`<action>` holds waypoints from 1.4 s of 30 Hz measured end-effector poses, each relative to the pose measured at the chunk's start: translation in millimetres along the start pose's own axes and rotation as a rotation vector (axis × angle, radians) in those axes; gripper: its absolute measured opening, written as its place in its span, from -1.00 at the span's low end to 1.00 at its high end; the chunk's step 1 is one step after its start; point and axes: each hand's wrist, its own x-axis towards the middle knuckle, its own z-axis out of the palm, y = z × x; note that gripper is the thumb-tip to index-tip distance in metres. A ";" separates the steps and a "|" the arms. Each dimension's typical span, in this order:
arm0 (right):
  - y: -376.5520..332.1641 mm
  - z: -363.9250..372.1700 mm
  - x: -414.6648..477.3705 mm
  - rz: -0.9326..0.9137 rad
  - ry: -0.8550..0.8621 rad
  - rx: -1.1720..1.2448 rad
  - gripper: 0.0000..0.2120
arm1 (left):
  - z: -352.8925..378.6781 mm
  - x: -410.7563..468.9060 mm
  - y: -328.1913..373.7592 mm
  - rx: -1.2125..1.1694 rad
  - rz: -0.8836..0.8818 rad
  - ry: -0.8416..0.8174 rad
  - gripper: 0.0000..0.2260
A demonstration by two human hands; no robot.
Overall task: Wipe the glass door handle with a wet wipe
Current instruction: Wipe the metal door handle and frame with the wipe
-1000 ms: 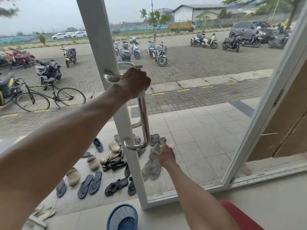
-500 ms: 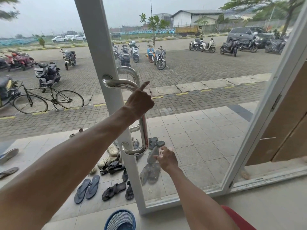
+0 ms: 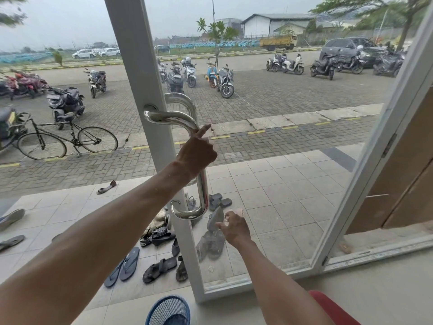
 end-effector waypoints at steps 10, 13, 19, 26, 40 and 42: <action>2.6 -7.0 0.8 0.010 0.017 0.001 -0.59 | 24.8 1.9 16.3 -0.008 0.002 -0.003 -0.75; -1.0 -7.8 3.8 -0.008 0.027 -0.004 -0.58 | 29.6 0.4 24.0 -0.003 0.013 -0.008 -0.77; -6.2 -14.0 10.1 -0.037 0.055 -0.024 -0.56 | 47.8 -5.4 50.1 -0.023 0.039 -0.051 -0.79; -9.2 -29.7 21.5 -0.088 0.106 -0.005 -0.56 | 82.2 -9.4 86.9 -0.059 0.083 -0.084 -0.77; -14.4 -44.2 28.3 -0.144 0.114 -0.040 -0.46 | 125.8 -24.8 101.8 -0.041 0.180 -0.147 -0.81; -14.3 -46.0 29.2 -0.137 0.118 -0.048 -0.42 | 124.0 -24.3 102.6 -0.004 0.187 -0.173 -0.85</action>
